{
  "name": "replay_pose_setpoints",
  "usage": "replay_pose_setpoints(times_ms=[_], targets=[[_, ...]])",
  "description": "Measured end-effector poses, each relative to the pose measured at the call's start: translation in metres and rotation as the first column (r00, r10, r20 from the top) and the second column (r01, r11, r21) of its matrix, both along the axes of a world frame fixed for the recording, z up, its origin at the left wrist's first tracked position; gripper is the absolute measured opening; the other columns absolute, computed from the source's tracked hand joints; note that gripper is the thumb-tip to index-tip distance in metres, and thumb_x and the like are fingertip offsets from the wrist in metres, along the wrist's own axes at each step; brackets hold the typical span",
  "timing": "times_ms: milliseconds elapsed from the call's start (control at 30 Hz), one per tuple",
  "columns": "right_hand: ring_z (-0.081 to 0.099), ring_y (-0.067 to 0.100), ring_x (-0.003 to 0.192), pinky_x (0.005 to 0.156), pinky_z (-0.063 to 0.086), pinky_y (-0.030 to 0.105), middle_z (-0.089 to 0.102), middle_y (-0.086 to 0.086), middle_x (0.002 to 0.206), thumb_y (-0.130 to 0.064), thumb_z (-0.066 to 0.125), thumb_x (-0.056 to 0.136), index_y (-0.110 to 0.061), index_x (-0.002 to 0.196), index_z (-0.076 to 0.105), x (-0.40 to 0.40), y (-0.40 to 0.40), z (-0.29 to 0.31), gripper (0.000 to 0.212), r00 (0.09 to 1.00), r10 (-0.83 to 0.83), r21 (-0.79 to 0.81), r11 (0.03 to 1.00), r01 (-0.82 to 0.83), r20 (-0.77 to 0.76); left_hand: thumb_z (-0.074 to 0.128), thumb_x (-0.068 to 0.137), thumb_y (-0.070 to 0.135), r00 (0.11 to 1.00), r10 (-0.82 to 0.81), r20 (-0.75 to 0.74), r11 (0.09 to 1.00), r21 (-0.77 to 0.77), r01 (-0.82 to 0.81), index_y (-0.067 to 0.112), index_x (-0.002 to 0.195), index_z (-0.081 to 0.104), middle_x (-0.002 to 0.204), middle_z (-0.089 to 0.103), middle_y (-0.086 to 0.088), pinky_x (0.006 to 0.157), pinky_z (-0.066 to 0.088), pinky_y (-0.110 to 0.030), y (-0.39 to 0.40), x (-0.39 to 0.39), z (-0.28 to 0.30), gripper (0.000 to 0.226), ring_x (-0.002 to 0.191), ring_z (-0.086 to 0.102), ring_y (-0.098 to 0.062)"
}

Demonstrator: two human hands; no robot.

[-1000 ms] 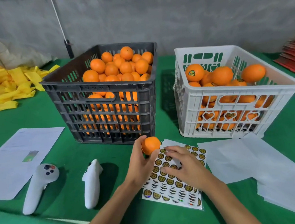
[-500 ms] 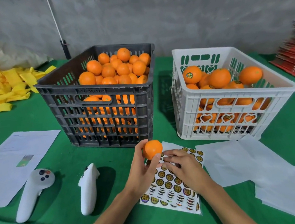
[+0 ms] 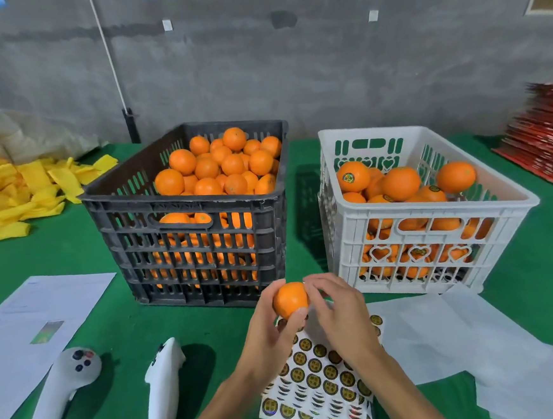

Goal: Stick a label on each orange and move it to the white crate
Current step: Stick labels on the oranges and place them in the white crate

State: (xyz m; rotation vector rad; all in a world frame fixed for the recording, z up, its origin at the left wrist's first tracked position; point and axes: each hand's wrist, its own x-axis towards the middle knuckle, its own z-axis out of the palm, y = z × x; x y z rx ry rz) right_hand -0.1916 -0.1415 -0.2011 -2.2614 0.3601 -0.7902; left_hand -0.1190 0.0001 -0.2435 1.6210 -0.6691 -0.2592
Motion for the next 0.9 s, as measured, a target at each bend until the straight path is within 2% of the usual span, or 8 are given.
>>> replay_pose_setpoints(times_ms=[167, 267, 400, 500, 567, 667, 733, 900], targets=[[0.056, -0.002, 0.121, 0.106, 0.046, 0.029, 0.065, -0.011, 0.130, -0.041, 0.045, 0.107, -0.022, 0.130, 0.068, -0.014, -0.006, 0.049, 0.038, 0.996, 0.086, 0.000, 0.996, -0.086, -0.002, 0.073, 0.094, 0.045, 0.977, -0.035, 0.213, 0.999, 0.007, 0.034, 0.060, 0.137, 0.044, 0.139, 0.045, 0.027, 0.093, 0.055, -0.017, -0.017, 0.014, 0.048, 0.054, 0.124, 0.058, 0.000], [0.053, 0.004, 0.124, 0.105, 0.047, 0.028, 0.058, -0.013, 0.138, -0.060, 0.053, 0.096, -0.028, 0.143, 0.054, -0.013, -0.009, 0.085, 0.057, 0.999, -0.038, -0.035, 0.999, 0.037, -0.015, 0.074, 0.093, 0.034, 0.879, 0.011, 0.476, 0.999, 0.036, -0.031, 0.065, 0.136, 0.038, 0.141, 0.039, 0.032, 0.094, 0.047, -0.008, -0.044, 0.019, 0.092, 0.063, 0.123, 0.051, 0.010], [0.063, 0.012, 0.105, 0.087, 0.054, 0.025, 0.064, -0.005, 0.116, -0.038, 0.072, 0.091, -0.020, 0.134, 0.056, 0.001, -0.037, 0.141, 0.049, 0.976, -0.153, -0.155, 0.972, 0.177, 0.155, 0.068, 0.096, 0.010, 0.750, 0.020, 0.661, 1.000, -0.019, -0.011, 0.050, 0.141, 0.044, 0.142, 0.039, 0.027, 0.097, 0.045, -0.011, -0.091, 0.026, 0.152, 0.064, 0.123, 0.052, 0.005], [0.066, 0.019, 0.104, 0.085, 0.052, 0.026, 0.068, 0.002, 0.115, -0.038, 0.070, 0.093, -0.014, 0.132, 0.057, 0.014, -0.075, 0.173, 0.047, 0.962, -0.236, -0.214, 0.941, 0.262, 0.140, 0.062, 0.092, 0.001, 0.745, 0.010, 0.667, 1.000, 0.008, -0.021, 0.037, 0.146, 0.041, 0.144, 0.041, 0.019, 0.102, 0.048, -0.026, -0.129, 0.036, 0.193, 0.068, 0.121, 0.055, -0.005], [0.061, 0.024, 0.120, 0.093, 0.051, 0.031, 0.064, 0.007, 0.131, -0.045, 0.059, 0.099, -0.015, 0.140, 0.051, 0.024, -0.100, 0.186, 0.052, 0.939, -0.324, -0.273, 0.899, 0.343, 0.112, 0.062, 0.092, 0.004, 0.750, -0.061, 0.659, 0.995, 0.096, -0.003, 0.032, 0.152, 0.035, 0.150, 0.036, 0.013, 0.106, 0.048, -0.035, -0.154, 0.045, 0.215, 0.072, 0.128, 0.054, -0.017], [0.030, 0.028, 0.151, 0.119, 0.035, 0.043, 0.028, 0.005, 0.166, -0.053, 0.043, 0.103, -0.023, 0.156, 0.037, 0.036, -0.128, 0.196, 0.061, 0.918, -0.396, -0.379, 0.846, 0.375, 0.025, 0.068, 0.096, 0.022, 0.734, -0.115, 0.669, 0.966, 0.246, -0.074, 0.027, 0.158, 0.028, 0.157, 0.031, 0.009, 0.107, 0.046, -0.032, -0.175, 0.072, 0.236, 0.073, 0.134, 0.052, -0.020], [0.023, 0.028, 0.153, 0.122, 0.028, 0.044, 0.020, 0.000, 0.169, -0.058, 0.042, 0.102, -0.027, 0.157, 0.035, 0.047, -0.136, 0.196, 0.064, 0.930, -0.368, -0.411, 0.847, 0.338, 0.006, 0.065, 0.100, 0.029, 0.738, -0.123, 0.663, 0.942, 0.311, -0.123, 0.023, 0.157, 0.032, 0.157, 0.035, 0.002, 0.110, 0.043, -0.034, -0.173, 0.096, 0.243, 0.067, 0.138, 0.050, -0.021], [0.025, 0.020, 0.153, 0.124, 0.026, 0.036, 0.030, -0.007, 0.165, -0.062, 0.046, 0.099, -0.028, 0.153, 0.044, 0.094, -0.120, 0.186, 0.064, 0.980, -0.192, -0.369, 0.908, 0.197, 0.052, 0.054, 0.106, 0.020, 0.809, -0.005, 0.588, 0.880, 0.387, -0.276, 0.005, 0.143, 0.049, 0.140, 0.054, -0.017, 0.109, 0.038, -0.032, -0.145, 0.177, 0.244, 0.040, 0.132, 0.052, -0.032]])
